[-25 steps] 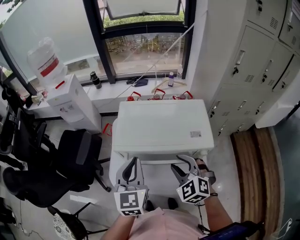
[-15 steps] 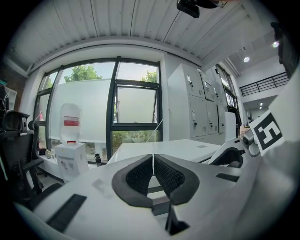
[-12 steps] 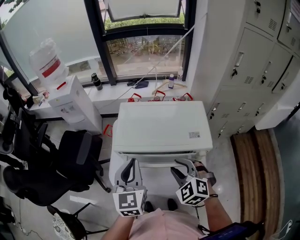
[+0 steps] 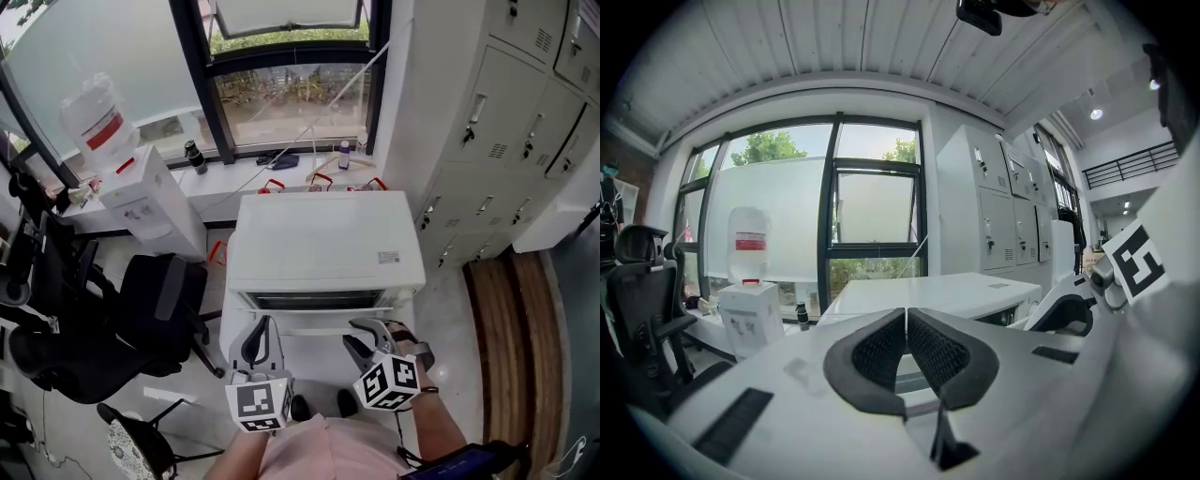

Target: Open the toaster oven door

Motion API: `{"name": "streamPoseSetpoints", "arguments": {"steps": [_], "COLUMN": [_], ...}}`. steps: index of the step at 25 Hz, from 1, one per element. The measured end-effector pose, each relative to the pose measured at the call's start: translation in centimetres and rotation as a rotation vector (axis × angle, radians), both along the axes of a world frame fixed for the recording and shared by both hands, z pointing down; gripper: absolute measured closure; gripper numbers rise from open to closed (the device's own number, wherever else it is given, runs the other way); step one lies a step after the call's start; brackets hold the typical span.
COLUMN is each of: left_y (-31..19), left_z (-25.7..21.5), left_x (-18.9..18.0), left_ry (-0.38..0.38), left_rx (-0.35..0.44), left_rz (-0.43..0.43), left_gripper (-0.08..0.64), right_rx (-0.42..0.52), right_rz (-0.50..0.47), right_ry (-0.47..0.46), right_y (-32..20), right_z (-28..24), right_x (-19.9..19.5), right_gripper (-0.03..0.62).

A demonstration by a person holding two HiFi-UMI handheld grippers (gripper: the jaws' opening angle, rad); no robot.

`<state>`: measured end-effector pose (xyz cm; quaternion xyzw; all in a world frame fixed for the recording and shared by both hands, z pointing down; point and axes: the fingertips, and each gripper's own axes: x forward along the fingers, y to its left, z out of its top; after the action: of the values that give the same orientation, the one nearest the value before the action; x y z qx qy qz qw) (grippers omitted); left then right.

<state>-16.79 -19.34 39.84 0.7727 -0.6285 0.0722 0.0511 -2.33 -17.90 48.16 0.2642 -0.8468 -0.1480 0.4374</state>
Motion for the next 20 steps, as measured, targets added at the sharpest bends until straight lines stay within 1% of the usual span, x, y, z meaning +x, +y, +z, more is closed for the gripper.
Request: {"name": "streamPoseSetpoints", "arguments": {"steps": [13,20], "left_y": [1.0,1.6], "left_z": [0.4,1.5], "left_x": [0.0,0.1], "left_ry": [-0.006,-0.003], "left_rx": [-0.013,-0.042], "left_rz": [-0.002,-0.002], "left_gripper": [0.543,0.543], "right_rx": [-0.036,-0.061], "right_rz": [-0.027,-0.038], "right_ry": [0.024,0.022], "right_y": [1.9,3.1], "right_z": [0.9,1.4], "right_x": [0.1,0.1], "right_gripper": [0.482,0.486]}}
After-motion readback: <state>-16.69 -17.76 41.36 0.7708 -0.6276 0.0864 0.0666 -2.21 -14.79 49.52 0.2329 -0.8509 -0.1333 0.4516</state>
